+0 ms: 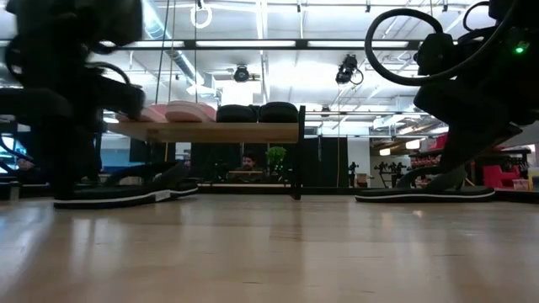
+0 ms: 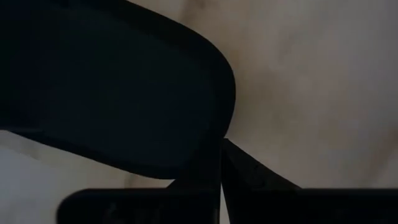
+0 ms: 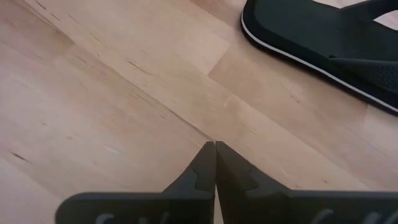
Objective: Pick and place slides into the shelf
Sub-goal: Put the left black slipper under the shelf
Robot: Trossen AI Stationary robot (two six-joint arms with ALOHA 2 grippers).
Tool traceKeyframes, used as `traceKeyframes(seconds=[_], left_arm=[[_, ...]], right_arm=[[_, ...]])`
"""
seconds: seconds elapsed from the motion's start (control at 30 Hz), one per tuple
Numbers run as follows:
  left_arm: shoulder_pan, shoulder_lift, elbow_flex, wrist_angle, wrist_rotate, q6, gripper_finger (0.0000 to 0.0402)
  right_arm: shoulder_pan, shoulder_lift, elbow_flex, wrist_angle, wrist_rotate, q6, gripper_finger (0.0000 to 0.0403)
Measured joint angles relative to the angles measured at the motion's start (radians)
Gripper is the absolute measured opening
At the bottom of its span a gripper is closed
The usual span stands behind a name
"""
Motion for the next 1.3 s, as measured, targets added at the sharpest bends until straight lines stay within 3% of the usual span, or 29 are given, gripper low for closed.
traceKeyframes(seconds=[0.33,0.67,1.1,1.3], left_arm=[[0.200,0.003,-0.004,0.000,-0.122,0.172,0.0004],[0.394,0.003,-0.004,0.078,-0.145,0.355,0.0004],[0.429,0.003,-0.004,0.103,-0.141,0.428,0.0006],[0.412,0.003,0.028,0.069,-0.141,0.406,0.0012]], right_arm=[[-0.001,0.000,0.000,0.000,-0.001,-0.008,0.0009],[-0.001,0.000,0.000,0.000,-0.001,-0.008,0.0009],[-0.003,0.000,0.000,0.008,-0.034,-0.007,0.0009],[-0.030,0.000,0.000,0.014,0.033,-0.009,0.0009]])
